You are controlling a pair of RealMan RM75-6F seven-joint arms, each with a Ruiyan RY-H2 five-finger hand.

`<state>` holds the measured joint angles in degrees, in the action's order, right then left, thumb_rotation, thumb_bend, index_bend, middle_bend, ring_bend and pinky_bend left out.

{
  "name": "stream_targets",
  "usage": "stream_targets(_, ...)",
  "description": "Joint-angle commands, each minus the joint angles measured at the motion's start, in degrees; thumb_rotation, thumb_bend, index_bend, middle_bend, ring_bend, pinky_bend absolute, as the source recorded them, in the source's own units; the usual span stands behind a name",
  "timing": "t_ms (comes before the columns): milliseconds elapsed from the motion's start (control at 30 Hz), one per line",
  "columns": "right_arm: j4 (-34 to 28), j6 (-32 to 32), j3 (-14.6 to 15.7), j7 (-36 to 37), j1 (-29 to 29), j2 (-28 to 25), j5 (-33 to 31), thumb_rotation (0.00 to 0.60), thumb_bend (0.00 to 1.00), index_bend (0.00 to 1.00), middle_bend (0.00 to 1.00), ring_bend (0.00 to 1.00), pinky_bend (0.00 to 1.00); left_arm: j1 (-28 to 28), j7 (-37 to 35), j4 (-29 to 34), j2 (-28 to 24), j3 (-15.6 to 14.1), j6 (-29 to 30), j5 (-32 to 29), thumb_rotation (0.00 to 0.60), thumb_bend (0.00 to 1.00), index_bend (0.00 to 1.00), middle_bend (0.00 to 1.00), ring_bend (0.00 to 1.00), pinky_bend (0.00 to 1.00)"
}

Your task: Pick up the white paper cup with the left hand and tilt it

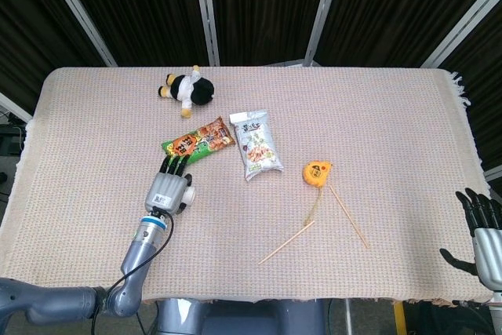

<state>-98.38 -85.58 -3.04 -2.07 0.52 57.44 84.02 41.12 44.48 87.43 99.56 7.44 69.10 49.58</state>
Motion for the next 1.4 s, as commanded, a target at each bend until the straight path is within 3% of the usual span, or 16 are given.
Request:
stream_targets(33, 0.0, 0.1, 0.0, -0.2, 0.0, 0.1, 0.0, 0.6, 0.08, 0.01, 0.0, 0.0, 0.0, -3.3, -15.1, 2.4, -1.4, 1.8, -1.5, 5.7, 0.6, 0.18, 0.43, 0.0, 0.0, 0.0)
stream_targets(233, 0.0, 0.4, 0.2, -1.1, 0.2, 0.4, 0.1, 0.6, 0.08, 0.01, 0.0, 0.0, 0.0, -7.0, -35.0, 1.2, -1.1, 2.1, -4.6, 11.0, 0.6, 0.18, 0.42, 0.0, 0.0, 0.0)
stream_targets(567, -0.1, 0.7, 0.2, -1.6, 0.4, 0.6, -0.3, 0.6, 0.08, 0.01, 0.0, 0.0, 0.0, -9.2, -48.9, -3.4, -1.3, 0.9, -7.3, 17.6, 0.6, 0.18, 0.42, 0.0, 0.0, 0.0)
stream_targets(967, -0.3, 0.6, 0.1, -1.6, 0.3, 0.2, -0.6, 0.6, 0.08, 0.01, 0.0, 0.0, 0.0, -10.1, -50.3, -6.0, -3.6, 0.0, -10.0, 17.8, 0.6, 0.18, 0.38, 0.0, 0.0, 0.0)
stream_targets(1033, -0.4, 0.7, 0.2, -1.8, 0.3, 0.3, -0.5, 0.6, 0.08, 0.01, 0.0, 0.0, 0.0, -10.4, -49.9, -5.9, -4.7, -0.3, -10.0, 18.2, 0.6, 0.18, 0.31, 0.0, 0.0, 0.0)
stream_targets(1167, -0.5, 0.9, 0.2, -2.3, 0.3, 0.4, -0.6, 0.6, 0.08, 0.01, 0.0, 0.0, 0.0, -11.1, -48.6, -5.2, -7.2, -1.4, -9.7, 19.6, 0.6, 0.18, 0.02, 0.0, 0.0, 0.0)
stream_targets(1400, -0.6, 0.9, 0.3, -3.2, 0.3, 0.5, -0.9, 0.6, 0.08, 0.01, 0.0, 0.0, 0.0, -12.7, -46.1, -5.3, -10.1, -3.0, -7.4, 22.2, 0.6, 0.18, 0.0, 0.0, 0.0, 0.0)
